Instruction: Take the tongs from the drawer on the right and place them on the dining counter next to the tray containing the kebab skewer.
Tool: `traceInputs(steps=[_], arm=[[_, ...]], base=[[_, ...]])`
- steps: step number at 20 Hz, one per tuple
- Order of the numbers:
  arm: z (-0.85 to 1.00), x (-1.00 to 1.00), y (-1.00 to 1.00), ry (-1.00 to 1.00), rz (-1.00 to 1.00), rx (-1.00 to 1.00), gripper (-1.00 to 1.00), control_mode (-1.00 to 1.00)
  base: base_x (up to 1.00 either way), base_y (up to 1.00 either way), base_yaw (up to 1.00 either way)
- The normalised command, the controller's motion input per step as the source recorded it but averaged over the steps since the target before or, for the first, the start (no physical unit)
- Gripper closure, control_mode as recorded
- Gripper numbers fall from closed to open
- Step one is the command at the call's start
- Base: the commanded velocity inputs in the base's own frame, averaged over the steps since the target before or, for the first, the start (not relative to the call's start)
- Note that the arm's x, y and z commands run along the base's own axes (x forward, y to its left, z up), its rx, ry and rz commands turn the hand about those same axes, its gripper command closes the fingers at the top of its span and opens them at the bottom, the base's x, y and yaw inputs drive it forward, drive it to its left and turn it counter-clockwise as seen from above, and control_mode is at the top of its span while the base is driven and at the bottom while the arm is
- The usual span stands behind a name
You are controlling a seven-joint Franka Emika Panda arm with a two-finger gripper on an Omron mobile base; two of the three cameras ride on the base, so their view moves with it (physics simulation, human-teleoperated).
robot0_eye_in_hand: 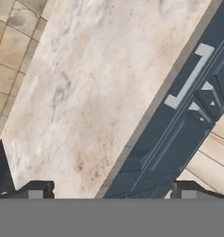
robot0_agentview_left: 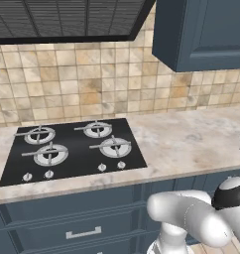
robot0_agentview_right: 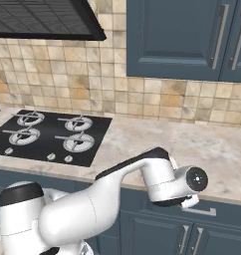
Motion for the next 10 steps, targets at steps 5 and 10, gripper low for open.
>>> traceInputs(steps=[5, 10], arm=[[-0.25, -0.24, -0.2, -0.03, 0.0, 0.02, -1.0, -1.0], [-0.26, -0.16, -0.07, -0.05, 0.0, 0.04, -1.0, -1.0]], base=[[0.0, 0.0, 0.0], [0.0, 0.0, 0.0]])
